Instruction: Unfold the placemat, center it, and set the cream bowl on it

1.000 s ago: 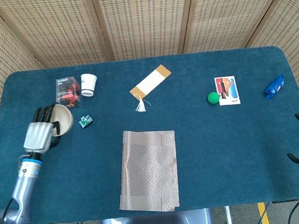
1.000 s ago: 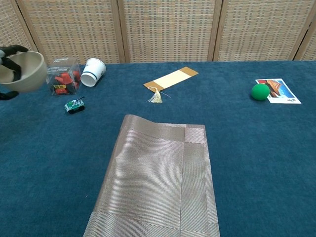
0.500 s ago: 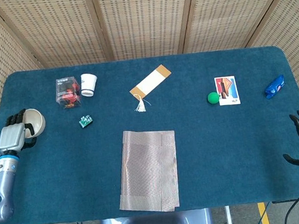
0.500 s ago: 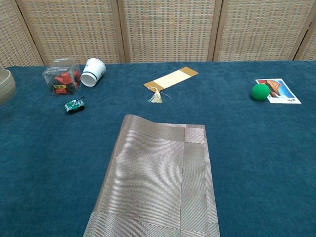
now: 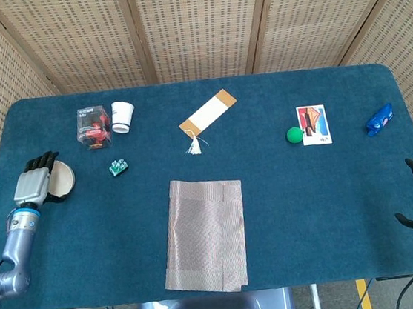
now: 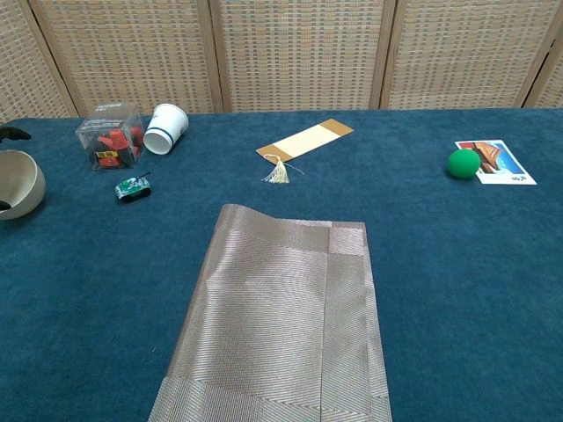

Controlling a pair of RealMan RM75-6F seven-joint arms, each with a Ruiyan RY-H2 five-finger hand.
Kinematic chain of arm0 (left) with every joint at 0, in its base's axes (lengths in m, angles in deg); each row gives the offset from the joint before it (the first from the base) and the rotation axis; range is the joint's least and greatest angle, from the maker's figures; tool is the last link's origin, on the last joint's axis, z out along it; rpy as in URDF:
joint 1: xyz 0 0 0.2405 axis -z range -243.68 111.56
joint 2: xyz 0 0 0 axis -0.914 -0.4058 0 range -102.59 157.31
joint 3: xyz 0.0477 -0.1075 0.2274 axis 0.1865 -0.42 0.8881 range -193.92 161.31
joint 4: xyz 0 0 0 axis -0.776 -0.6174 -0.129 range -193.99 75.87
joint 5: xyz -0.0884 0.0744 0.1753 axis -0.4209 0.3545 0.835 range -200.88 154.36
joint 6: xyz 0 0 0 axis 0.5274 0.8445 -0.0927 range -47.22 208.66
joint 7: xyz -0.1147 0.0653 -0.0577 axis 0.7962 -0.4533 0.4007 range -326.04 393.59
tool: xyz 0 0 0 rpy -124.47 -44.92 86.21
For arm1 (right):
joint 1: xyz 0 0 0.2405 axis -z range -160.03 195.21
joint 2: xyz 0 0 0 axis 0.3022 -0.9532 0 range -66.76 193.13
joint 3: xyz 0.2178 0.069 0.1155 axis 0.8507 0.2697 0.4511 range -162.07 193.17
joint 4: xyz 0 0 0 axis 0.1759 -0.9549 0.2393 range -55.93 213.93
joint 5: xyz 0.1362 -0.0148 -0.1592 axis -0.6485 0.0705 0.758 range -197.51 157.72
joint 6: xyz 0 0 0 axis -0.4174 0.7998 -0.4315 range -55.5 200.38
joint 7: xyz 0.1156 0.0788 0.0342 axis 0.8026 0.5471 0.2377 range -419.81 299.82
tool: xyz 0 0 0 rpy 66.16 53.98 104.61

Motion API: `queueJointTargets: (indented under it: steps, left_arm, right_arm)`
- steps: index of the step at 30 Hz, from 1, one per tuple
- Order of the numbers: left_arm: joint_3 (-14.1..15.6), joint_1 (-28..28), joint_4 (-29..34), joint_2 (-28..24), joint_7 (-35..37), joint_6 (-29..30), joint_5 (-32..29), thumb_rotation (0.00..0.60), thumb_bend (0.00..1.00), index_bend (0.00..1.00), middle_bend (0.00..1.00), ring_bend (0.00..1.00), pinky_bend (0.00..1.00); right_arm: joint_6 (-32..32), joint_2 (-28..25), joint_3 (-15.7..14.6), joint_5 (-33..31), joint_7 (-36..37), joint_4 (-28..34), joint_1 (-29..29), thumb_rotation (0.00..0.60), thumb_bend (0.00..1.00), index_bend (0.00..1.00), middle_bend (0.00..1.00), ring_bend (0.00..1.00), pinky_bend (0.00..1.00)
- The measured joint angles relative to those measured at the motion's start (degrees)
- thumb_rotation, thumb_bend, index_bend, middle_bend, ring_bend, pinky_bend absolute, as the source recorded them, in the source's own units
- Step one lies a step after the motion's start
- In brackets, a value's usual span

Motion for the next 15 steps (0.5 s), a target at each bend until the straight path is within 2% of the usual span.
queueJointTargets:
  steps: [4, 7, 12, 15]
  left_arm:
    - [-0.19, -1.01, 4.62, -2.27, 0.72, 4.64, 2.00, 0.600, 0.17, 0.00, 0.00, 0.00, 0.00]
    - [-0.14, -1.81, 9.33, -4.43, 2.38, 10.01, 6.14, 0.600, 0.18, 0.01, 0.00, 0.00, 0.00]
    - [0.82, -1.96, 19.01, -8.77, 5.90, 17.11, 17.42, 0.600, 0.18, 0.10, 0.00, 0.00, 0.00]
    - [2.18, -0.49, 25.43, -11.37, 6.32, 18.38, 24.91, 0.600, 0.20, 0.18, 0.00, 0.00, 0.00]
  right_arm:
    - [0.44, -0.37, 0.03, 0.41, 0.56, 0.33, 0.15, 0.600, 0.00, 0.00, 0.00, 0.00, 0.00]
    - [0.50, -0.55, -0.03, 0.59, 0.89, 0.54, 0.22, 0.600, 0.00, 0.00, 0.00, 0.00, 0.00]
    - [0.65, -0.72, -0.13, 1.09, 1.09, 0.81, 0.23, 0.600, 0.00, 0.00, 0.00, 0.00, 0.00]
    - [0.82, -0.81, -0.10, 1.15, 1.13, 0.90, 0.27, 0.600, 0.00, 0.00, 0.00, 0.00, 0.00]
